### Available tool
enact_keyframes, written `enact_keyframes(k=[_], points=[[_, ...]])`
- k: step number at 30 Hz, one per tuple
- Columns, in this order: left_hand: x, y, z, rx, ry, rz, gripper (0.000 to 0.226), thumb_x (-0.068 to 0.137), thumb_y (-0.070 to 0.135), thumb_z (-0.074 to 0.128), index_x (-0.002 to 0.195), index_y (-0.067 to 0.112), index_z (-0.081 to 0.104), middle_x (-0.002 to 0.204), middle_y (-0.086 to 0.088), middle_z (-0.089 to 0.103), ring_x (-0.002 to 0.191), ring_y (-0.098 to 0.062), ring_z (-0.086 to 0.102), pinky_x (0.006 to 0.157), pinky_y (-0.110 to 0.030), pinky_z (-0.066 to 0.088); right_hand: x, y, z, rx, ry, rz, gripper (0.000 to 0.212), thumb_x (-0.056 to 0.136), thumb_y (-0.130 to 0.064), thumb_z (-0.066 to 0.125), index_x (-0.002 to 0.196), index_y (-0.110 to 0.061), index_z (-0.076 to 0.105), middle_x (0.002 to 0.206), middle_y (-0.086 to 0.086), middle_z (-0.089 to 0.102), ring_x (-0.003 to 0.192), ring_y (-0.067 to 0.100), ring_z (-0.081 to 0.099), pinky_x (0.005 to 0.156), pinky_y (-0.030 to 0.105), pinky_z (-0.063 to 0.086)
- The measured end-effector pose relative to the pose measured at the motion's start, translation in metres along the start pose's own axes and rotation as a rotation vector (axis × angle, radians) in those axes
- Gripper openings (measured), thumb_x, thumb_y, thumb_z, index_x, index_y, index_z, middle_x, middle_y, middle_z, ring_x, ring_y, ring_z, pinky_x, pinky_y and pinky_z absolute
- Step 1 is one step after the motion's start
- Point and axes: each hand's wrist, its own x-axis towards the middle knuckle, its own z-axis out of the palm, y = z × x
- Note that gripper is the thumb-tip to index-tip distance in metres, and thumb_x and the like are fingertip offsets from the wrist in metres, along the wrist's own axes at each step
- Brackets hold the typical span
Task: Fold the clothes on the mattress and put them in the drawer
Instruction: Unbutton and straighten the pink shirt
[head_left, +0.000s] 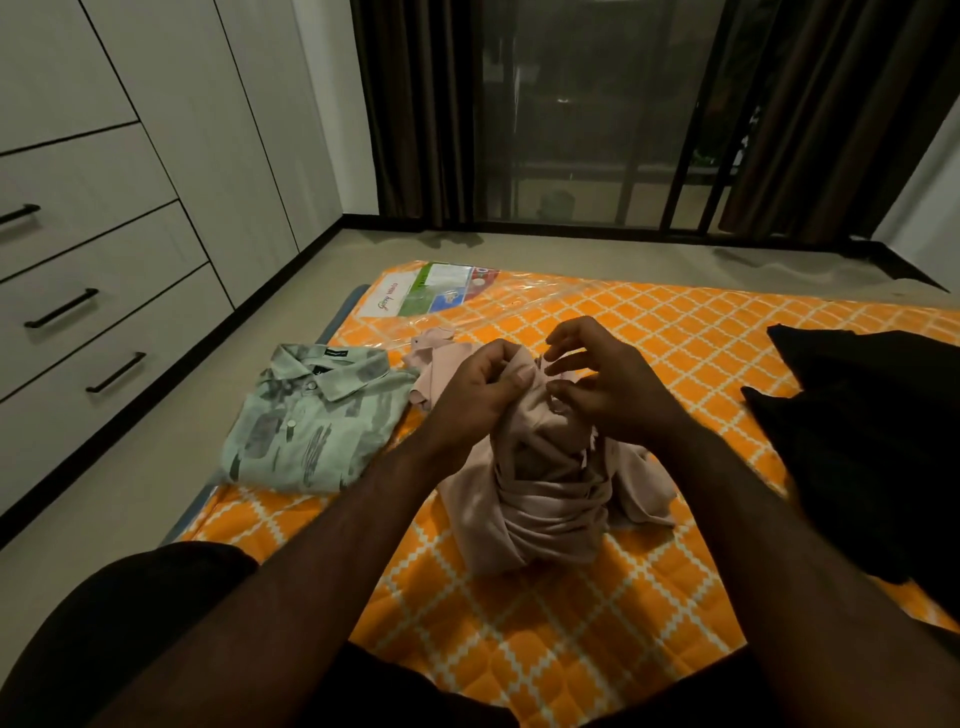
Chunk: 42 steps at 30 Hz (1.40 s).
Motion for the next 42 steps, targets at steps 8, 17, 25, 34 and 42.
enact_keyframes(k=[8,17,25,34,42], points=[[-0.003,0.002,-0.008,-0.089,-0.064,-0.017,0.021,0.100,0.012,0.059,0.114,-0.003,0.064,0.103,-0.016,0.068,0.092,-0.027,0.066,0.076,-0.034,0.057,-0.001,0.000,0.005,-0.101,-0.032,-0.141,0.037,0.089,-0.004,0.074,0.123,-0.017,0.070,0.112,-0.012,0.070,0.090,-0.001,0.066,0.068,0.014,0.050],[0.003,-0.018,0.001,0.647,0.272,0.345,0.038,0.077,0.017,0.072,0.108,0.026,0.051,0.117,0.000,0.037,0.107,-0.018,0.044,0.087,-0.038,0.051,0.003,-0.001,0.010,-0.455,0.444,-0.107,0.019,0.088,-0.029,0.063,0.084,-0.015,0.074,0.075,0.002,0.068,0.071,0.028,0.058,0.077,0.033,0.039],[0.006,-0.023,-0.005,0.862,0.273,0.268,0.018,0.079,0.012,0.068,0.072,0.017,0.052,0.069,0.004,0.049,0.066,-0.012,0.042,0.059,-0.032,0.025,0.005,-0.018,0.008,-0.380,0.669,-0.134,0.016,0.090,-0.014,0.071,0.076,-0.011,0.064,0.066,0.001,0.055,0.061,0.017,0.047,0.060,0.029,0.030],[-0.004,-0.021,0.000,1.032,0.172,0.164,0.011,0.082,0.027,0.064,0.082,0.018,0.069,0.076,-0.001,0.068,0.071,-0.020,0.061,0.055,-0.035,0.045,0.006,-0.014,-0.005,-0.519,0.498,-0.115,0.012,0.091,-0.018,0.069,0.101,-0.013,0.067,0.088,0.007,0.062,0.078,0.026,0.058,0.062,0.032,0.038],[-0.001,-0.001,0.006,0.932,0.292,0.525,0.016,0.083,-0.009,0.058,0.093,0.003,0.062,0.090,-0.010,0.059,0.077,-0.015,0.047,0.062,-0.017,0.038,-0.006,-0.028,-0.018,-0.628,0.159,-0.104,0.090,0.074,-0.038,0.073,0.156,-0.038,0.034,0.142,0.002,0.046,0.122,0.031,0.050,0.086,0.050,0.053]])
